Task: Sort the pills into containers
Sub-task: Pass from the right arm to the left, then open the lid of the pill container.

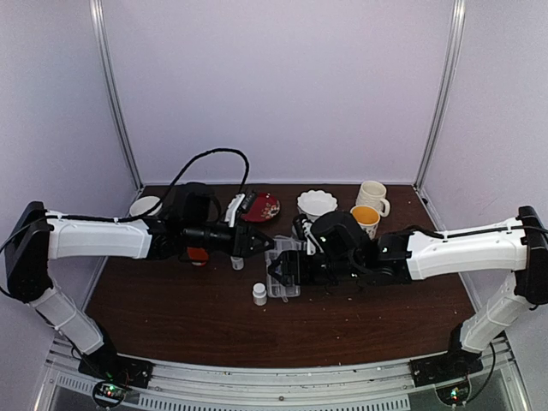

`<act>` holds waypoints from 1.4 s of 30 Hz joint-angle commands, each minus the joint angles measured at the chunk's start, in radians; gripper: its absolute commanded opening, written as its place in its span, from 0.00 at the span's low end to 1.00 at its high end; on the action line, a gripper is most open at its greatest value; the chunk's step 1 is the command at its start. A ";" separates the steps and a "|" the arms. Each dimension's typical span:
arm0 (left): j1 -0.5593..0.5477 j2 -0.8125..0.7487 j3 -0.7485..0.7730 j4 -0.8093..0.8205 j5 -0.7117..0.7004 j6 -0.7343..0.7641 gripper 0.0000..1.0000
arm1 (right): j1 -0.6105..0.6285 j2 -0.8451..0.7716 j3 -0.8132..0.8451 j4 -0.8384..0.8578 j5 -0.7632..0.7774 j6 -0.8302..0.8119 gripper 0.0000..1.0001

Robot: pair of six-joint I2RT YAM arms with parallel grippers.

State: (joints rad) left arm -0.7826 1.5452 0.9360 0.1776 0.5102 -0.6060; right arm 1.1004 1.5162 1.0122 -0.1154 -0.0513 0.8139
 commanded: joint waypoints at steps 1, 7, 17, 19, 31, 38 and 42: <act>-0.001 0.028 0.033 0.001 0.052 0.004 0.31 | 0.007 -0.030 -0.003 0.041 0.006 -0.021 0.76; 0.000 0.009 0.044 -0.035 0.032 0.018 0.24 | 0.003 -0.029 0.002 -0.028 0.064 -0.039 0.97; 0.002 -0.001 0.073 -0.085 -0.002 0.026 0.24 | 0.003 -0.036 0.033 -0.204 0.183 -0.062 0.98; 0.001 0.000 0.075 -0.091 -0.012 0.026 0.24 | 0.004 -0.056 0.015 -0.220 0.209 -0.061 0.97; 0.002 0.029 0.119 -0.123 0.013 0.021 0.23 | -0.011 -0.160 -0.038 -0.443 0.507 0.038 0.85; 0.001 0.022 0.138 -0.127 0.052 0.014 0.23 | -0.016 -0.180 -0.058 -0.408 0.489 0.001 0.84; 0.001 0.025 0.152 -0.128 0.076 0.003 0.23 | -0.016 -0.282 -0.185 -0.180 0.369 -0.111 0.85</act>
State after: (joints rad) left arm -0.7799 1.5658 1.0470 0.0269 0.5400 -0.5964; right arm 1.0866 1.3334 0.9257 -0.4671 0.3813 0.7906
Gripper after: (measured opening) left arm 0.236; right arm 0.842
